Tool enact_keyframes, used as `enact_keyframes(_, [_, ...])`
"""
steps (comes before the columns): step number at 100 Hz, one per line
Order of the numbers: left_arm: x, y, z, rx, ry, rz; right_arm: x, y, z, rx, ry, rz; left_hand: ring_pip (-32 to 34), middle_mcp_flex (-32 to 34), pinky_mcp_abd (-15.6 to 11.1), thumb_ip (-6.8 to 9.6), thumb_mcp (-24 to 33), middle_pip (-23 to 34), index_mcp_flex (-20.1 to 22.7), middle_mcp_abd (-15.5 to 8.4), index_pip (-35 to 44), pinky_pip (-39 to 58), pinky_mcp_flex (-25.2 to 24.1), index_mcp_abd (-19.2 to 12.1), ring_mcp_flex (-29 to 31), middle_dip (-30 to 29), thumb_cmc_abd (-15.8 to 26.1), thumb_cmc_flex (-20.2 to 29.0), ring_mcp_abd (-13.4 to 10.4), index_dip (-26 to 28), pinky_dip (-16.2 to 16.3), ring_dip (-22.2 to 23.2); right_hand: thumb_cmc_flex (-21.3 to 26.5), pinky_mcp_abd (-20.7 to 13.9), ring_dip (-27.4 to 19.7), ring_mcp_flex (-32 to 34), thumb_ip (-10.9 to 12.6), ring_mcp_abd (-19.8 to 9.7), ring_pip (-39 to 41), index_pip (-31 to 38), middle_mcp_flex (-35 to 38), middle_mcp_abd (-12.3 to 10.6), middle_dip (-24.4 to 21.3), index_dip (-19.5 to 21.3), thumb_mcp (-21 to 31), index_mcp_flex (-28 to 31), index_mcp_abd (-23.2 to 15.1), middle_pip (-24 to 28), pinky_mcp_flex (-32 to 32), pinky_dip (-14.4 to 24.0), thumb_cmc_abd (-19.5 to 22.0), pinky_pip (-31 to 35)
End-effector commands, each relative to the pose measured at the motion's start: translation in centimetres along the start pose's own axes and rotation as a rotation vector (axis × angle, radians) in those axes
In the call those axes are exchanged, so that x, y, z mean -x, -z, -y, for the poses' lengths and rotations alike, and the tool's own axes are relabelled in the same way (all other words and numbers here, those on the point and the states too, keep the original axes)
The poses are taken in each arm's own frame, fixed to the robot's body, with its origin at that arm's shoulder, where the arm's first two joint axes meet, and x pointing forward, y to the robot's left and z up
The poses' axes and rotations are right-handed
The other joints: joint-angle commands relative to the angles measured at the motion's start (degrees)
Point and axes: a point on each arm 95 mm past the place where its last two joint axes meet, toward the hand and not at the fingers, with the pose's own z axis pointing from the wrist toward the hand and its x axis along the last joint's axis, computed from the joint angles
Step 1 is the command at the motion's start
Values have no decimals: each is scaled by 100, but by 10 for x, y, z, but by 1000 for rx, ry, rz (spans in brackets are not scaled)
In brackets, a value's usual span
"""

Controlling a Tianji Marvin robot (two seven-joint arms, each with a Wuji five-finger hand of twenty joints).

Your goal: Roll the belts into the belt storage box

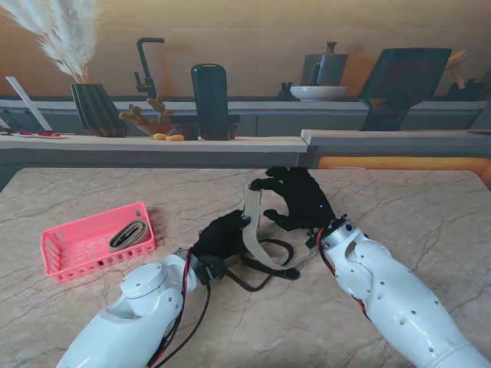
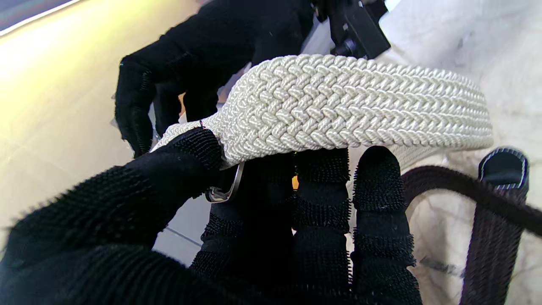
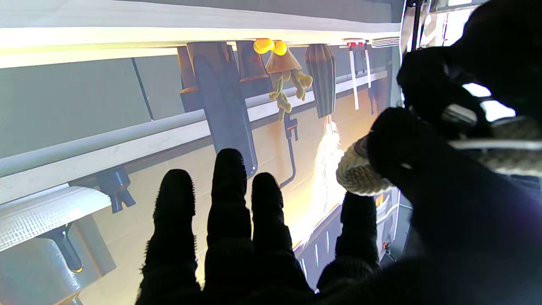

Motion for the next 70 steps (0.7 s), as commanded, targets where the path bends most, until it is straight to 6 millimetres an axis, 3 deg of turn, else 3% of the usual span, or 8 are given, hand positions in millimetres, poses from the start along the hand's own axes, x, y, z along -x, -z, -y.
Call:
enact_keyframes(1, [1, 3, -7, 20, 26, 11, -1, -2, 2, 1, 2, -15, 118, 71, 43, 128, 83, 263, 78, 35, 174, 216, -23, -114, 57, -47, 224, 111, 24, 19, -9, -86, 186, -103, -88, -128, -208, -106, 146, 446, 6, -105, 18, 105, 199, -56, -115, 97, -67, -172, 33, 225])
enact_keyframes(61, [3, 4, -11, 28, 96, 66, -7, -13, 18, -16, -47, -65, 145, 24, 37, 127, -51, 287, 12, 46, 157, 233, -52, -83, 31, -70, 275, 212, 23, 102, -48, -147, 76, -77, -47, 340, -216, -160, 407, 1146, 712, -372, 54, -132, 68, 1191, -336, 120, 110, -313, 390, 553])
enact_keyframes(70, [2, 5, -10, 25, 98, 63, -8, -13, 19, -15, -48, -74, 149, 27, 24, 126, -59, 293, 11, 44, 164, 238, -44, -97, 33, -70, 277, 206, 7, 105, -52, -152, 211, -53, -47, 473, -666, -168, 450, 1563, 972, -438, 86, -1009, -165, 1405, -484, 20, 166, -499, 443, 698])
